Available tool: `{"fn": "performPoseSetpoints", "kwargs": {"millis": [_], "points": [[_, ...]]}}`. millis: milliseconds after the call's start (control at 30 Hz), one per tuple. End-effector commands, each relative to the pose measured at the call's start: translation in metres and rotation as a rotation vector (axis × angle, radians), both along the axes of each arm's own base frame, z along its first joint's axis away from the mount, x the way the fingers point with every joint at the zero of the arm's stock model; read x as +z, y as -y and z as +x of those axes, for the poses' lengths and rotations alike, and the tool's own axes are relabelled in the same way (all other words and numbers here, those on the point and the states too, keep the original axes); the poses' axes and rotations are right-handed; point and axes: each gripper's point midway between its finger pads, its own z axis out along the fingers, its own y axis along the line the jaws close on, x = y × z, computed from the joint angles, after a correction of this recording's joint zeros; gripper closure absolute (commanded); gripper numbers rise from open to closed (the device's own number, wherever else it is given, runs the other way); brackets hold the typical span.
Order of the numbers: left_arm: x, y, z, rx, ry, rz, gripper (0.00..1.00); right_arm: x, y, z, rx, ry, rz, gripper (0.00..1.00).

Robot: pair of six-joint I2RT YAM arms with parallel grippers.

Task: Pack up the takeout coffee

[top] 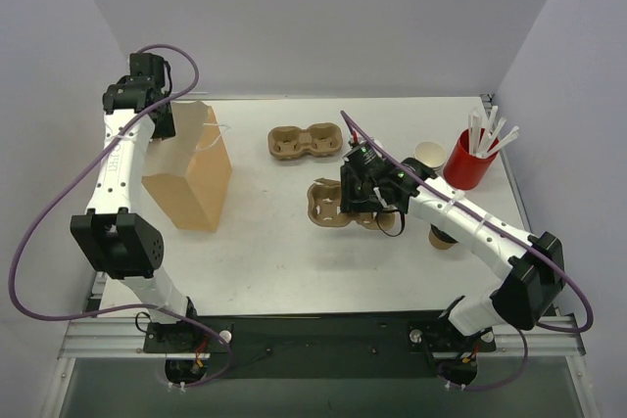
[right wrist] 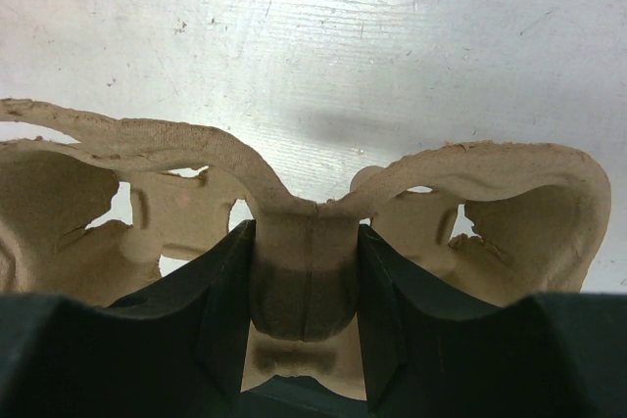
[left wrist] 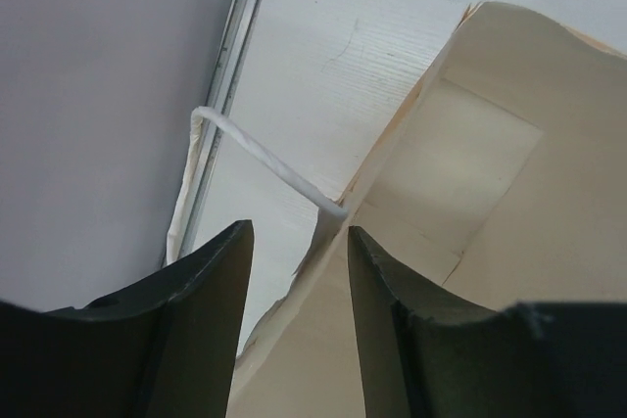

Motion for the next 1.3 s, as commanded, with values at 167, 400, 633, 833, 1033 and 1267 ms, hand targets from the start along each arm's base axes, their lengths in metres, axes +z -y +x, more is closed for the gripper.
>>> {"fn": "performPoseSetpoints", "kwargs": {"millis": [167, 400, 633, 833, 1033, 1267], "points": [[0.001, 0.004, 0.003, -0.036, 0.019, -0.047, 0.76, 0.022, 0.004, 0.004, 0.006, 0.033, 0.026, 0.66], [0.036, 0.038, 0.006, -0.178, 0.105, 0.005, 1.00, 0.050, 0.009, 0.007, 0.014, 0.112, 0.055, 0.66], [0.053, 0.123, -0.009, -0.443, 0.080, 0.125, 1.00, 0.107, 0.021, 0.007, 0.017, 0.285, 0.121, 0.65], [0.030, 0.191, -0.032, -0.629, -0.004, 0.231, 1.00, 0.148, 0.035, -0.001, 0.009, 0.450, 0.210, 0.65], [0.014, 0.247, -0.057, -0.769, -0.002, 0.240, 1.00, 0.169, 0.034, -0.016, 0.106, 0.606, 0.312, 0.64], [0.004, 0.280, -0.081, -0.873, 0.043, 0.133, 1.00, 0.178, 0.010, -0.040, 0.288, 0.719, 0.460, 0.64]]}}
